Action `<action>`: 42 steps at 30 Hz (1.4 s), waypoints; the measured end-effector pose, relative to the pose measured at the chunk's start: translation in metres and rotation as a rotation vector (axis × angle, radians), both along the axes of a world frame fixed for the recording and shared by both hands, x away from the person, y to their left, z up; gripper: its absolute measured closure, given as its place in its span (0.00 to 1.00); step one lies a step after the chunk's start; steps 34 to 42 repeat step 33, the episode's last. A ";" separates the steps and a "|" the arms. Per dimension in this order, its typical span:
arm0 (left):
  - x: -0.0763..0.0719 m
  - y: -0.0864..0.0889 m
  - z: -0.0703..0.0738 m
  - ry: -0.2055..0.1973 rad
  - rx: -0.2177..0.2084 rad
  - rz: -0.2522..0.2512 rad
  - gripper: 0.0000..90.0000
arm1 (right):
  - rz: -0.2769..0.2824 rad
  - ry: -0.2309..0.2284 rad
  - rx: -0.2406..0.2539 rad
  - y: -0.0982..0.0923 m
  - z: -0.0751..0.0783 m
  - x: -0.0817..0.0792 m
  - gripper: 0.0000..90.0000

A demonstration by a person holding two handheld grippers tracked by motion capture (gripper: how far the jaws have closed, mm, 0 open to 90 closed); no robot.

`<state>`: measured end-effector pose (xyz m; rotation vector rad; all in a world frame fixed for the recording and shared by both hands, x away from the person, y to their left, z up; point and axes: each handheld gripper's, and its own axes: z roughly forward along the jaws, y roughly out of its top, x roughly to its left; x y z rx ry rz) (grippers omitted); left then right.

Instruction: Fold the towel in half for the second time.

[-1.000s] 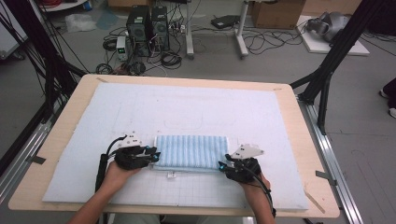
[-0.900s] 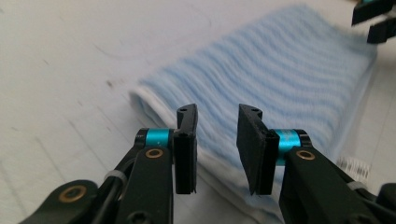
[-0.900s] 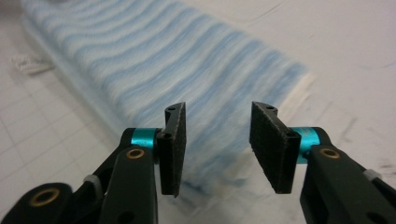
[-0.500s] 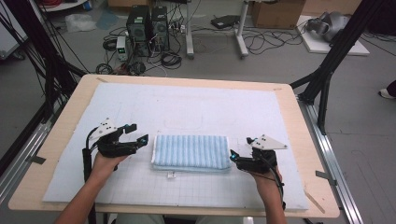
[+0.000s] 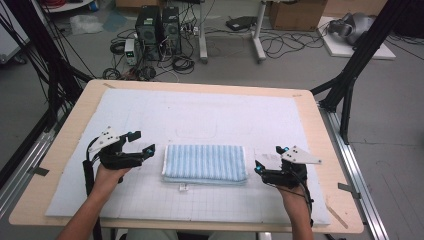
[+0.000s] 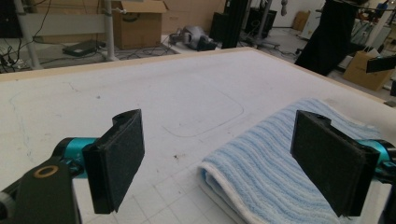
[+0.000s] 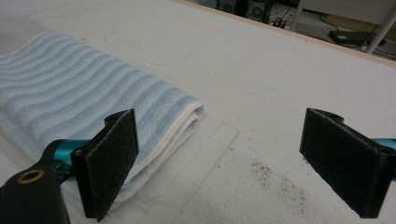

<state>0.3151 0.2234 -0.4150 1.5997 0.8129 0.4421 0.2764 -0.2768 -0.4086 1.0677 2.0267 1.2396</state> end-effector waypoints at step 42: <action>-0.002 0.010 -0.003 -0.001 -0.005 0.018 0.21 | -0.012 0.007 -0.016 0.000 -0.001 -0.003 0.12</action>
